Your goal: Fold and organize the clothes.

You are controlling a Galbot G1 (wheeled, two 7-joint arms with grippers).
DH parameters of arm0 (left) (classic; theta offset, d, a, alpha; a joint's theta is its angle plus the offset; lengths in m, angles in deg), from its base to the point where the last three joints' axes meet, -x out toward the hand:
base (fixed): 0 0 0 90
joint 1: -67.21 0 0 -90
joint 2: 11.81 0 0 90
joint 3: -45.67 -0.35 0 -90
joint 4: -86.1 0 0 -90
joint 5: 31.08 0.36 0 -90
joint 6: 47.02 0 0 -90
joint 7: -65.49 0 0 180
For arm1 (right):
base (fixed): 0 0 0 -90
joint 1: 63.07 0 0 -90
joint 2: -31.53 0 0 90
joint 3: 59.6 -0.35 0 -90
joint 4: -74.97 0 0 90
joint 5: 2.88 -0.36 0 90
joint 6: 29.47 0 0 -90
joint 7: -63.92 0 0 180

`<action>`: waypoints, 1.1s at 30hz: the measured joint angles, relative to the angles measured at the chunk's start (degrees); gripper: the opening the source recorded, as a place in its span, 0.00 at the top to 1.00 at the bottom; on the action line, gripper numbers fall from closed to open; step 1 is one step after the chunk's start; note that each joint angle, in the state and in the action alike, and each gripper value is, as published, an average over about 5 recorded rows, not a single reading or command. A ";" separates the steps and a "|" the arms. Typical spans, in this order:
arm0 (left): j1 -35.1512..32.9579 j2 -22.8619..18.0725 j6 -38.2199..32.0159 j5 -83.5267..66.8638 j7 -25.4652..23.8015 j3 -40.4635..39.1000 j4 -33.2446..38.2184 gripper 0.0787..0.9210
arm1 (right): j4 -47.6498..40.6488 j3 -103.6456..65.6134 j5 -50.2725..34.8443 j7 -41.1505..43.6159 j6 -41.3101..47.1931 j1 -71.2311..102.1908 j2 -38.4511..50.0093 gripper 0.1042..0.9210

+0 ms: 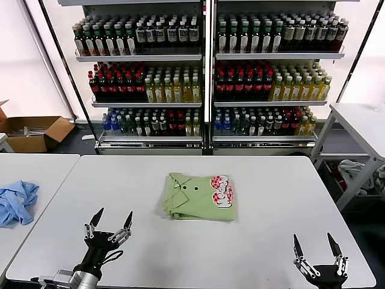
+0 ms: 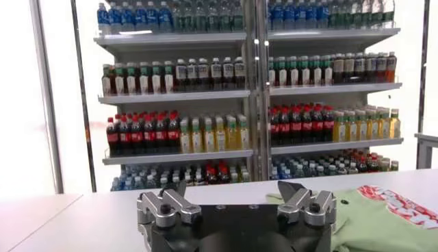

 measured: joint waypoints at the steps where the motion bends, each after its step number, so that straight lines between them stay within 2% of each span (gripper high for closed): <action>1: -0.06 -0.02 -0.08 0.00 0.00 -0.01 -0.03 0.12 | -0.05 0.03 0.03 0.03 -0.20 0.07 0.00 0.12; 33: -1.53 0.31 0.02 -3.66 0.58 2.37 -0.89 0.12 | -1.00 1.72 -0.80 -0.22 -2.74 0.02 0.15 0.12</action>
